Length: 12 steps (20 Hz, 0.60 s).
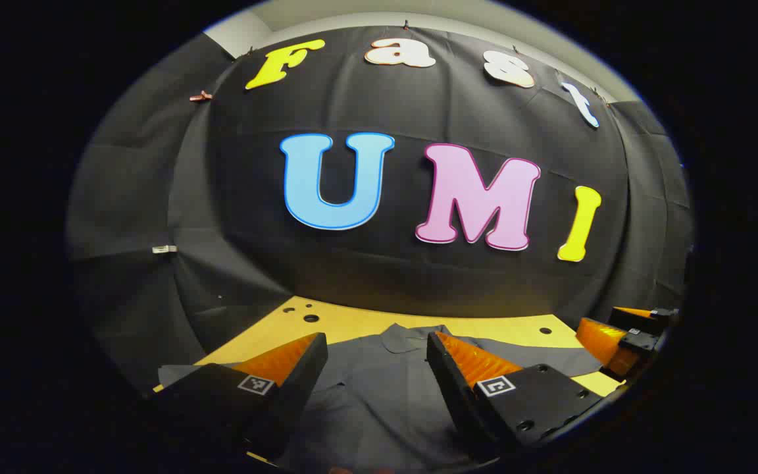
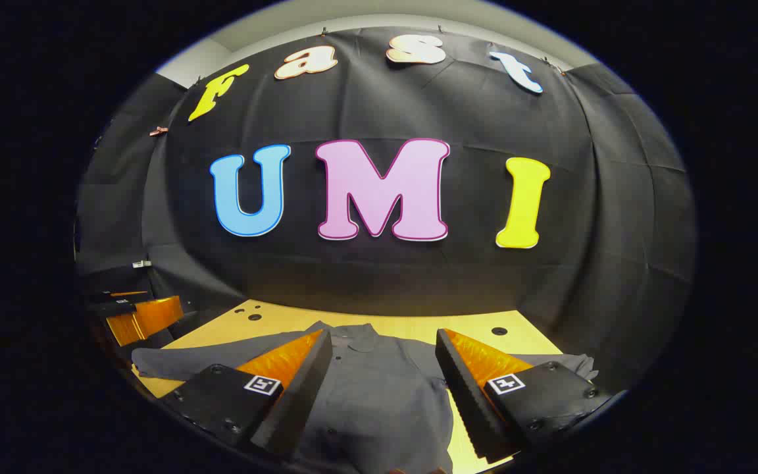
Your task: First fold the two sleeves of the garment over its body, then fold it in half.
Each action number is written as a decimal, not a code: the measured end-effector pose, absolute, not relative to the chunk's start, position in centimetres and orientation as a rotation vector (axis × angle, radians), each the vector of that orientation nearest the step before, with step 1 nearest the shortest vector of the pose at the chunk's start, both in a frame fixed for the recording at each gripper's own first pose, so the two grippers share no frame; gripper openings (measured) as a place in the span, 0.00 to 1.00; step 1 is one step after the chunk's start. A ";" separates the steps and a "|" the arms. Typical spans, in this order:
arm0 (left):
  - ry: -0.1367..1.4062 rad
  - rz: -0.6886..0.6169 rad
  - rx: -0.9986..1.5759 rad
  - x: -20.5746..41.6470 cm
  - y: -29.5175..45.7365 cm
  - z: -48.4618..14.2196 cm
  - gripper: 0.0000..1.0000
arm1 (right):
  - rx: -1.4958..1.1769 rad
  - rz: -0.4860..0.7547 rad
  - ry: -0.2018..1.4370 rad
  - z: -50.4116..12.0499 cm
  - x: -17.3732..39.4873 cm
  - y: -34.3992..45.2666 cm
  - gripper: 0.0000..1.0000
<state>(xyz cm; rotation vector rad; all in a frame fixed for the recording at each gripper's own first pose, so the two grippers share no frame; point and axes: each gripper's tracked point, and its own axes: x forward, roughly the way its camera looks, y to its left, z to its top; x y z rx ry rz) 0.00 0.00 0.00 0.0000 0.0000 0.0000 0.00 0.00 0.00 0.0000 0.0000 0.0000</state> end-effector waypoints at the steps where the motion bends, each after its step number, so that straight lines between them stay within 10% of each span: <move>1: 0.007 -0.009 0.018 0.3 -0.3 -0.2 0.95 | 0.000 0.004 0.009 -0.3 0.3 0.1 0.98; 12: 0.074 -0.019 0.041 3.1 -1.8 -2.6 0.96 | 0.014 0.004 0.091 -3.1 2.7 -1.1 0.98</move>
